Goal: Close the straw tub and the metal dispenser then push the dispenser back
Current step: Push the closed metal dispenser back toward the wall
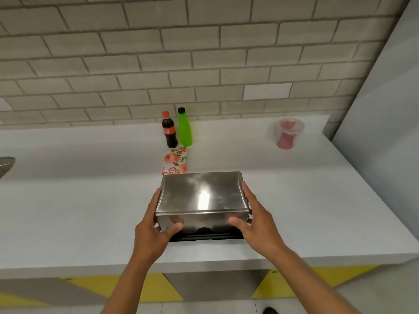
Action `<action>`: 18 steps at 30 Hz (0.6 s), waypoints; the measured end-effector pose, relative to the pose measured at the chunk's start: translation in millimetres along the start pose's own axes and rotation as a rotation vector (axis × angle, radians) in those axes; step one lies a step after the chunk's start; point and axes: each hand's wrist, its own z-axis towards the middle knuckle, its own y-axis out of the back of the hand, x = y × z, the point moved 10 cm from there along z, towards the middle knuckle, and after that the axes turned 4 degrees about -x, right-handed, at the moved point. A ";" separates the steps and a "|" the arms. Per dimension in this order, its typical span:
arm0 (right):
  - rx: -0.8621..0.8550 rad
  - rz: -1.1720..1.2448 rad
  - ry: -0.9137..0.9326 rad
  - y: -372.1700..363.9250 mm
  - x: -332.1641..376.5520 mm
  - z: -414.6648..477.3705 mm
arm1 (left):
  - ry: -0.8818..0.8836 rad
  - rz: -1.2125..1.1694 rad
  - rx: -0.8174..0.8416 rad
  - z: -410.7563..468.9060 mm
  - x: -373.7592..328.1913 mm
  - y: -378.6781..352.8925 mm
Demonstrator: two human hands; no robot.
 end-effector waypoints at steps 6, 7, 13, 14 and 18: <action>-0.067 -0.081 0.023 20.4 -8.3 13.2 | -0.012 0.006 0.036 10.7 -10.4 -26.2; -0.072 -0.089 0.021 24.3 -11.3 17.0 | -0.011 0.008 0.043 13.9 -11.2 -32.1; -0.117 -0.112 -0.032 58.3 -31.9 49.3 | -0.029 0.001 0.097 47.4 -25.6 -78.7; -0.120 -0.117 -0.031 63.3 -33.2 55.6 | -0.036 -0.001 0.109 53.5 -30.3 -85.8; -0.137 -0.122 -0.051 81.8 -44.3 85.3 | -0.048 0.004 0.128 76.6 -47.9 -111.4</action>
